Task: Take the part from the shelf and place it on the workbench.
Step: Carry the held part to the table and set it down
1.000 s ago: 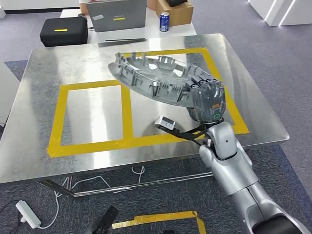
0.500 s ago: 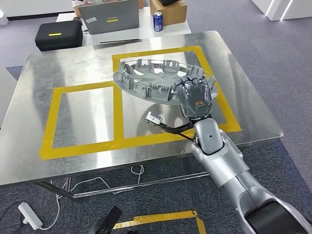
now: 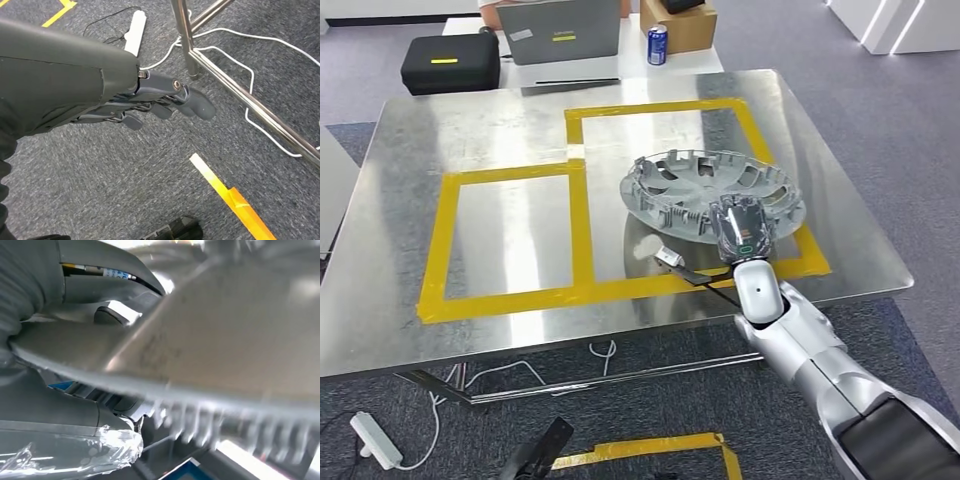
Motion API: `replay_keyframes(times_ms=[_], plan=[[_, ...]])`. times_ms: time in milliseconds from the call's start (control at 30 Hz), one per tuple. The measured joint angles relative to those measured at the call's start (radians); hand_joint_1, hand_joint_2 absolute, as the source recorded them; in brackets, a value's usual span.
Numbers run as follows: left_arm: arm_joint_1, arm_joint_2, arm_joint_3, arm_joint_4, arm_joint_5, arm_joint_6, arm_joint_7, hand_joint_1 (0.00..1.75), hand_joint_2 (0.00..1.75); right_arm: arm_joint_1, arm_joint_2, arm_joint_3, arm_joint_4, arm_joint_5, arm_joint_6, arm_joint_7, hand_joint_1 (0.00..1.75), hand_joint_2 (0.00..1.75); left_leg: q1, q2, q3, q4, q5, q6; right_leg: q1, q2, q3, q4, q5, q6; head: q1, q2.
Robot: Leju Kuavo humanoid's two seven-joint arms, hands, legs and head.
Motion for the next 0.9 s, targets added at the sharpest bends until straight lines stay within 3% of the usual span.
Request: replay_keyframes(times_ms=[33, 67, 133, 200, 333, 400, 467, 500, 533, 567, 633, 667, 733, 800, 867, 900], plan=[[0.0, 0.0, 0.0, 0.0, 0.0, 0.0, 0.0, 0.0, 1.75, 0.002, -0.004, 0.008, 0.012, 0.0, 0.004, 0.004, 1.75, 1.75, 0.0, -0.001, 0.0, 0.0, 0.0, 0.0, 0.0, 0.0, 0.001, -0.008, 0.015, 0.0, 0.0, 0.0], [0.0, 0.0, 0.0, 0.0, 0.001, -0.001, 0.0, 0.0, 1.75, 0.003, -0.006, 0.014, 0.022, 0.0, 0.008, 0.007, 1.75, 1.75, 0.0, -0.002, 0.001, 0.001, -0.001, 0.0, 0.0, 0.0, 0.022, -0.054, 0.045, -0.001, 0.0, 0.0], [0.0, -0.001, -0.001, 0.0, 0.003, -0.001, 0.0, 0.0, 1.75, -0.001, -0.009, 0.023, 0.041, 0.0, 0.015, 0.012, 1.75, 1.75, -0.003, -0.004, 0.003, 0.002, -0.003, -0.005, 0.001, -0.002, 0.095, -0.193, 0.103, -0.006, 0.0, 0.0], [0.0, -0.003, -0.001, 0.0, 0.008, -0.001, 0.0, 0.0, 1.75, -0.002, -0.01, 0.029, 0.06, 0.0, 0.014, 0.01, 1.75, 1.75, -0.007, -0.004, 0.002, 0.004, -0.003, -0.013, 0.004, -0.002, 0.139, -0.27, 0.12, -0.014, -0.001, 0.0], [0.005, -0.002, 0.001, 0.0, 0.019, 0.004, -0.002, 0.0, 1.75, 0.002, -0.01, 0.038, 0.093, 0.001, -0.002, -0.004, 1.75, 1.75, -0.006, -0.003, -0.004, 0.017, -0.016, -0.032, 0.003, -0.001, 0.145, -0.28, 0.122, -0.032, -0.003, 0.0], [0.006, -0.002, 0.001, 0.0, 0.021, 0.005, -0.003, 0.0, 1.75, 0.0, -0.009, 0.04, 0.103, 0.001, -0.004, -0.005, 1.75, 1.75, -0.004, -0.002, -0.037, 0.094, -0.066, -0.041, 0.0, -0.002, 0.149, -0.284, 0.124, -0.041, -0.006, 0.0], [0.008, -0.001, 0.001, 0.0, 0.022, 0.005, -0.003, 0.0, 1.75, 0.001, -0.009, 0.043, 0.114, 0.001, -0.005, -0.006, 1.75, 1.75, -0.002, -0.001, -0.094, 0.216, -0.121, -0.046, 0.001, -0.003, 0.15, -0.284, 0.123, -0.045, -0.007, 0.0], [0.01, -0.001, 0.001, 0.0, 0.022, 0.005, -0.003, 0.0, 1.75, 0.001, -0.009, 0.045, 0.119, 0.001, -0.005, -0.007, 1.75, 1.75, -0.002, -0.001, -0.113, 0.256, -0.13, -0.048, 0.001, -0.004, 0.15, -0.283, 0.122, -0.045, -0.007, 0.0], [0.012, 0.0, 0.001, 0.0, 0.023, 0.005, -0.003, 0.0, 1.75, 0.002, -0.009, 0.046, 0.124, 0.001, -0.005, -0.008, 1.75, 1.75, -0.002, -0.001, -0.117, 0.264, -0.121, -0.048, 0.001, -0.004, 0.15, -0.283, 0.122, -0.046, -0.008, 0.0], [0.014, 0.0, 0.002, 0.0, 0.023, 0.005, -0.003, 0.0, 1.75, 0.003, -0.009, 0.047, 0.127, 0.001, -0.006, -0.012, 1.75, 1.75, -0.002, -0.001, -0.103, 0.236, -0.095, -0.047, 0.001, -0.003, 0.151, -0.282, 0.122, -0.045, -0.008, 0.0], [0.013, 0.002, 0.002, 0.0, 0.023, 0.005, -0.003, 0.0, 1.75, 0.003, -0.007, 0.041, 0.132, 0.001, -0.01, -0.034, 1.75, 1.75, -0.002, -0.001, -0.043, 0.118, -0.03, -0.042, 0.002, -0.003, 0.152, -0.281, 0.121, -0.042, -0.008, 0.0], [0.012, 0.002, 0.002, 0.0, 0.024, 0.005, -0.003, 0.0, 1.75, 0.003, -0.006, 0.034, 0.135, 0.0, -0.014, -0.05, 1.75, 1.75, -0.002, -0.001, -0.016, 0.062, -0.012, -0.039, 0.004, -0.002, 0.151, -0.279, 0.12, -0.039, -0.007, 0.0], [0.011, 0.002, 0.002, 0.0, 0.026, 0.005, -0.004, 0.0, 1.75, 0.005, -0.001, 0.013, 0.138, -0.003, -0.027, -0.081, 1.75, 1.75, -0.005, -0.001, 0.006, 0.013, -0.01, -0.031, 0.006, 0.0, 0.145, -0.277, 0.122, -0.03, -0.006, 0.0], [0.012, 0.002, 0.002, 0.0, 0.028, 0.005, -0.005, 0.0, 1.75, 0.01, 0.005, -0.012, 0.138, -0.005, -0.046, -0.107, 1.75, 1.75, -0.005, -0.001, 0.006, 0.006, -0.008, -0.019, 0.004, 0.0, 0.139, -0.277, 0.122, -0.018, -0.006, 0.0], [0.011, 0.001, 0.002, 0.0, 0.03, 0.005, -0.007, 0.0, 1.75, 0.015, 0.01, -0.038, 0.136, -0.005, -0.065, -0.126, 1.75, 1.75, -0.003, -0.001, 0.009, -0.001, -0.002, -0.007, 0.001, -0.001, 0.12, -0.243, 0.098, -0.008, -0.002, 0.0], [0.011, 0.0, 0.002, 0.0, 0.03, 0.005, -0.01, 0.0, 1.75, 0.017, 0.012, -0.05, 0.133, -0.004, -0.072, -0.133, 1.75, 1.75, -0.002, 0.0, 0.01, -0.004, -0.001, -0.003, 0.0, -0.001, 0.097, -0.195, 0.072, -0.005, -0.001, 0.0]])
